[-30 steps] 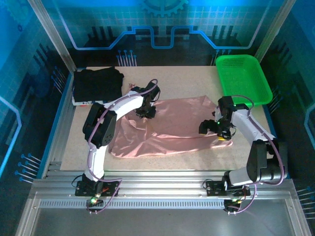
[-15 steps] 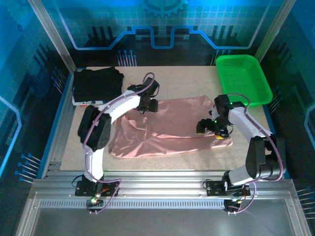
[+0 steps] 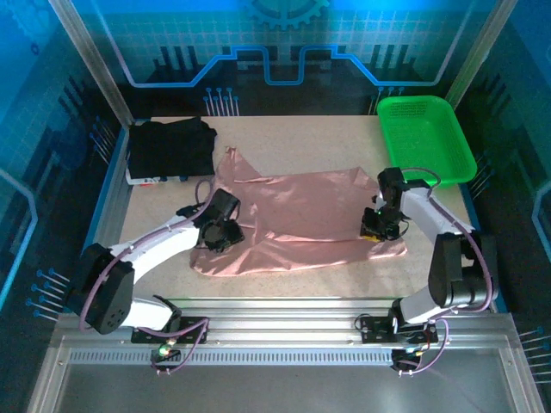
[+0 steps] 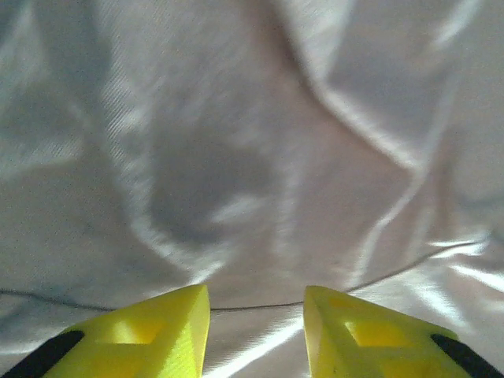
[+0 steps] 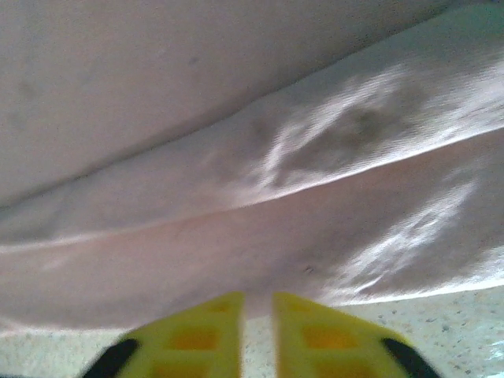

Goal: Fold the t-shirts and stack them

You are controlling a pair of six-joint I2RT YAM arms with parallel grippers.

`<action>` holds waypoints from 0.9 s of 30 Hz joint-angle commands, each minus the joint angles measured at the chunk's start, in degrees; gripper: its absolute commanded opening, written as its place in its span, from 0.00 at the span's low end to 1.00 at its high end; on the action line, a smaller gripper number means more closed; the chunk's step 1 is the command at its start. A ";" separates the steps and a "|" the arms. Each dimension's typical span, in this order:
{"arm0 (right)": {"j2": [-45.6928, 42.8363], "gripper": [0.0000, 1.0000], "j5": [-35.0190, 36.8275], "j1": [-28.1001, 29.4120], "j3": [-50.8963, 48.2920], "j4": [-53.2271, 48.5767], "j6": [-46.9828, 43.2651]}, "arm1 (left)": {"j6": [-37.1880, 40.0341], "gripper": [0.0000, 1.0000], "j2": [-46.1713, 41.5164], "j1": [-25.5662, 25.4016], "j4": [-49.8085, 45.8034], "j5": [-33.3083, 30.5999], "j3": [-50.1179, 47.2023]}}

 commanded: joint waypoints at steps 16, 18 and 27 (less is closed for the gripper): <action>14.95 0.05 2.62 -0.95 5.83 7.49 7.32 | -5.73 0.36 6.23 -9.16 9.43 0.34 3.02; 16.14 0.06 3.01 -0.92 7.60 7.06 7.33 | -6.18 0.36 6.80 -9.66 9.67 0.39 2.45; 16.33 0.16 4.52 -1.36 11.43 4.03 6.28 | -5.33 0.37 6.89 -10.30 9.72 0.60 3.06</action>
